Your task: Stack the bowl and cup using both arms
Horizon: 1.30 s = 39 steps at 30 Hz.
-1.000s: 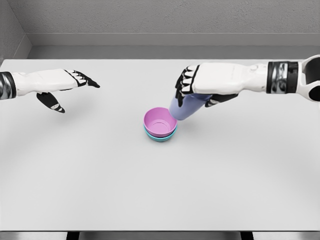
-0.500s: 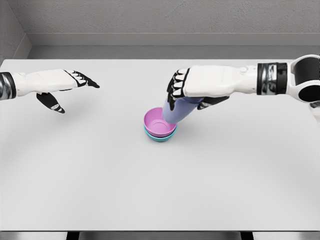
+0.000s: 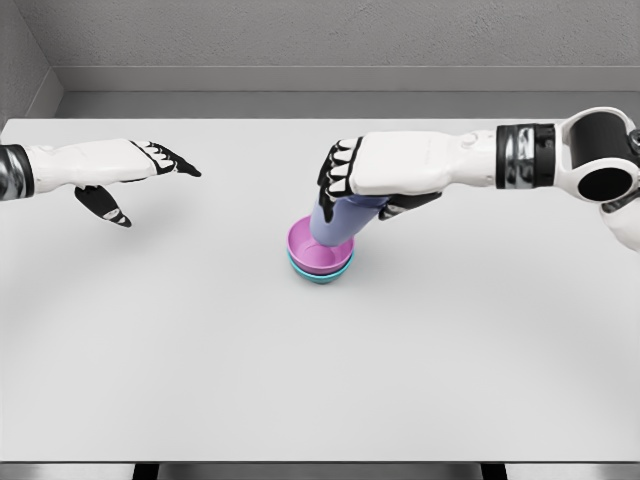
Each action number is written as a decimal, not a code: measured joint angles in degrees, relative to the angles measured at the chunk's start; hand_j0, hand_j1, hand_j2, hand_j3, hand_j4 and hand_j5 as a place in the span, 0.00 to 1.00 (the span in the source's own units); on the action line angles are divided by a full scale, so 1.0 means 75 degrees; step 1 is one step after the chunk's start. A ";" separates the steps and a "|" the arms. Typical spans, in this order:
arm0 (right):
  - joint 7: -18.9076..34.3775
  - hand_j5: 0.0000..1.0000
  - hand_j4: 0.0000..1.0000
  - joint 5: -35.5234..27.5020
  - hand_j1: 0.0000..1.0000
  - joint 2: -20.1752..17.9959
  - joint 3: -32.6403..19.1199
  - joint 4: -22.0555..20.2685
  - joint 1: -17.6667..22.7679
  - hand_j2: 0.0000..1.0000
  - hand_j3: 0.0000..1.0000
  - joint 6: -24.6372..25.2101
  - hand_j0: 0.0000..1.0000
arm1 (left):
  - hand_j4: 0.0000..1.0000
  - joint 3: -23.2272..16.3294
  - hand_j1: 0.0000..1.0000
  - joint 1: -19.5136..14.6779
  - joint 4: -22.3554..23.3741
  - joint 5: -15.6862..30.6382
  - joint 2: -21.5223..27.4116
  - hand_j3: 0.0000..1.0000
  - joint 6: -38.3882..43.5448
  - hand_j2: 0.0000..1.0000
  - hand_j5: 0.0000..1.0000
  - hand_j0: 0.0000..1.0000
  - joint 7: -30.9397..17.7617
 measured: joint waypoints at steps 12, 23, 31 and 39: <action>-0.0001 0.58 0.58 0.0017 0.58 0.0288 0.0178 0.0302 -0.0129 0.58 0.58 0.0009 0.58 | 1.00 0.0000 1.00 0.0023 -0.0007 -0.0002 -0.0012 1.00 0.0000 1.00 1.00 1.00 -0.0010; 0.0000 0.58 0.58 0.0028 0.58 0.0362 0.0398 0.0425 -0.0129 0.58 0.58 0.0004 0.58 | 1.00 0.0000 1.00 0.0023 -0.0024 -0.0001 -0.0012 1.00 0.0000 1.00 1.00 1.00 -0.0012; 0.0000 0.58 0.58 0.0028 0.58 0.0429 0.0459 0.0544 -0.0129 0.58 0.58 -0.0004 0.58 | 1.00 0.0000 1.00 0.0023 -0.0031 -0.0001 -0.0012 1.00 0.0000 1.00 1.00 1.00 -0.0012; 0.0001 0.58 0.58 0.0045 0.58 0.0471 0.0480 0.0640 -0.0117 0.58 0.58 -0.0016 0.58 | 1.00 0.0000 1.00 0.0023 -0.0035 -0.0001 -0.0012 1.00 0.0000 1.00 1.00 1.00 -0.0012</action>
